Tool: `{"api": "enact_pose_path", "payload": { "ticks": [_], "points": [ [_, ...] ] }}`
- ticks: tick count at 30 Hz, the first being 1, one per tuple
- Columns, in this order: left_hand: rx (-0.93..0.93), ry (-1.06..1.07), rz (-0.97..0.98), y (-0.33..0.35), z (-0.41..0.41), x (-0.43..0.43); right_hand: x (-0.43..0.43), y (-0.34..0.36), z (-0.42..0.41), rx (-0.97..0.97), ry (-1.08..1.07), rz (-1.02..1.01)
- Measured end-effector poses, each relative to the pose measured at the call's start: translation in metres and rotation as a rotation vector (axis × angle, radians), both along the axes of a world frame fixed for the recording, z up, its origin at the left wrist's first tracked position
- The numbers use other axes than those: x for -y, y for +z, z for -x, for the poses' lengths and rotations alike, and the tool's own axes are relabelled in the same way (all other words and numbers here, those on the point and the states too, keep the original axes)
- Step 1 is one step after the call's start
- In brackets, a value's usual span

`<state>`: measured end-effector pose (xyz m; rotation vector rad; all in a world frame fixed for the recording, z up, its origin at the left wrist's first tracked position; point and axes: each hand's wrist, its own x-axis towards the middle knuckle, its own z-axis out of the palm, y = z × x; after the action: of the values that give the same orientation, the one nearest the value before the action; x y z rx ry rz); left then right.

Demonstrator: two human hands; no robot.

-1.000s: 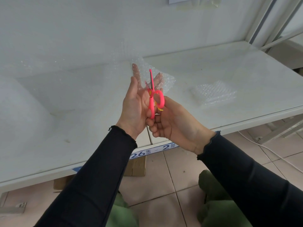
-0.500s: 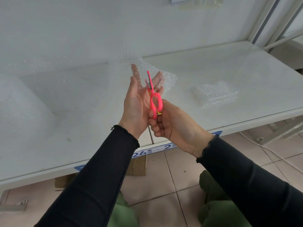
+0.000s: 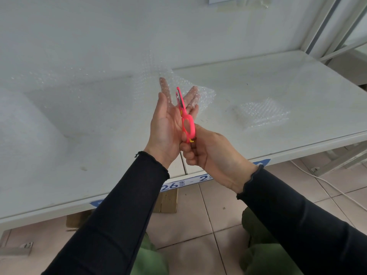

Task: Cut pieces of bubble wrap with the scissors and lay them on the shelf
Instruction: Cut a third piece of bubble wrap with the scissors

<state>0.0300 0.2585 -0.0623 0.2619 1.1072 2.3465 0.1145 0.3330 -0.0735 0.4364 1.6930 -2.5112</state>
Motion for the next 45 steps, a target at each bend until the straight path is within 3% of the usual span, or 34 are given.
{"api": "enact_pose_path", "payload": {
  "ticks": [16,45],
  "points": [
    [-0.022,0.013,-0.012,-0.007,0.009,0.002,0.002,0.006,-0.006,0.012,0.134,0.043],
    [-0.068,-0.027,-0.013,-0.01,0.009,0.001,0.009,0.003,-0.006,0.008,-0.022,0.05]
  ]
}}
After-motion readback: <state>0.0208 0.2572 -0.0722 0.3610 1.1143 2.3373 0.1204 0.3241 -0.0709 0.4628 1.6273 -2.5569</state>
